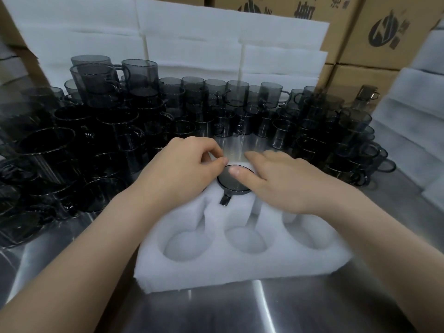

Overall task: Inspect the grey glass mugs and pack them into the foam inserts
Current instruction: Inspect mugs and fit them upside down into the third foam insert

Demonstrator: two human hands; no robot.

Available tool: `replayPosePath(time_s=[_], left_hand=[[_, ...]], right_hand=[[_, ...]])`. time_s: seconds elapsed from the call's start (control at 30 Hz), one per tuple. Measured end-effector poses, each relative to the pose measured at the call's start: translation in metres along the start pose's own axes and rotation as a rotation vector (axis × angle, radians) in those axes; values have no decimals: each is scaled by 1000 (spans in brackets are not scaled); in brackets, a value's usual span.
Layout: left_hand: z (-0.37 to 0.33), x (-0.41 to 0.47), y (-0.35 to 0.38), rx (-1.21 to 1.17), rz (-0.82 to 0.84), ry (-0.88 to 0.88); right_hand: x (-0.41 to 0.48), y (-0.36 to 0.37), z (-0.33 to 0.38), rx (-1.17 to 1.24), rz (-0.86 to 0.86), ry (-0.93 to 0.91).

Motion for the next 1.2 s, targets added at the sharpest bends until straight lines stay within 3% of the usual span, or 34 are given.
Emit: replayPosePath(time_s=[0.2, 0.4, 0.47, 0.57, 0.63, 0.77, 0.87, 1.07, 1.2], left_hand=[[0, 0, 0, 14, 9, -10], [0, 0, 0, 14, 11, -22], [0, -1, -1, 22, 16, -23], [1, -2, -1, 19, 13, -30], [1, -2, -1, 14, 14, -38], [1, -3, -2, 9, 10, -33], [2, -3, -2, 14, 10, -30], [2, -4, -3, 32, 8, -19], [4, -2, -3, -21, -33, 0]], right_hand=[[-2, 4, -3, 41, 55, -74], [6, 4, -4, 114, 113, -37], [14, -7, -7, 278, 33, -14], [38, -42, -17, 516, -344, 2], [69, -61, -24, 519, -480, 61], [142, -65, -31, 306, -305, 187], [168, -55, -35, 289, -198, 233], [163, -63, -43, 302, -466, 240], [132, -71, -40, 659, -487, 128]])
Point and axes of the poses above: each hand's wrist, its own x-axis towards the middle knuckle, its own y-axis out of the palm, z = x × y, the point moved 5 cm from there along x, towards the middle knuckle, and after that the axes turned 11 degrees about y, right-handed, at the moved point
